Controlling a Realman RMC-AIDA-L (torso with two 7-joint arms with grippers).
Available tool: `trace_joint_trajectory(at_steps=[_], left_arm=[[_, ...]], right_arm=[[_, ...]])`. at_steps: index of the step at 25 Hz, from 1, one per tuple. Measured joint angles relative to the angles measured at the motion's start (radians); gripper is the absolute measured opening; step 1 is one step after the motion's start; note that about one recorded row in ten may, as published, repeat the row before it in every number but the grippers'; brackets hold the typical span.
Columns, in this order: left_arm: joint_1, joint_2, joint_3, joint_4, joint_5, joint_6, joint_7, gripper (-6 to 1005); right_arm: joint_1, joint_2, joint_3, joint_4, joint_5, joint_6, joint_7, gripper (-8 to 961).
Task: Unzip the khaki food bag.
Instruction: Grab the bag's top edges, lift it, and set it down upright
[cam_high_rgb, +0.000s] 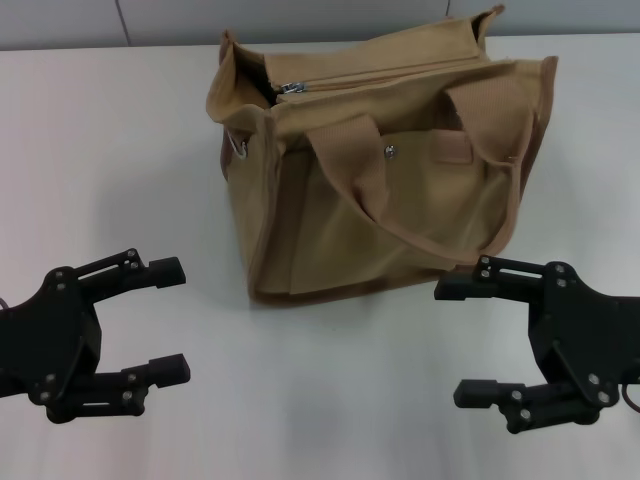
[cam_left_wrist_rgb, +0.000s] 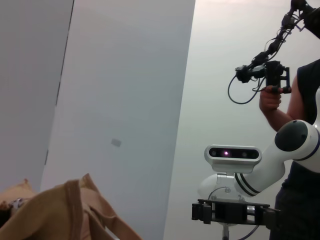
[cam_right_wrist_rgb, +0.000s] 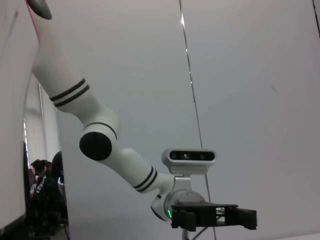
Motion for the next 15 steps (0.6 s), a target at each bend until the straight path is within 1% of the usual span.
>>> trace_joint_trajectory(at_steps=[11,15], left_arm=[[0.0,-0.003,-0.006,-0.003,0.0,-0.011,0.0,829],[-0.006,-0.01,-0.012,-0.002,-0.004,-0.025,-0.002,818]], right_arm=[[0.002,0.001,-0.001,-0.001,0.002,0.011,0.007,818],[-0.007,0.001,0.016,-0.002,0.013,0.014,0.005,818]])
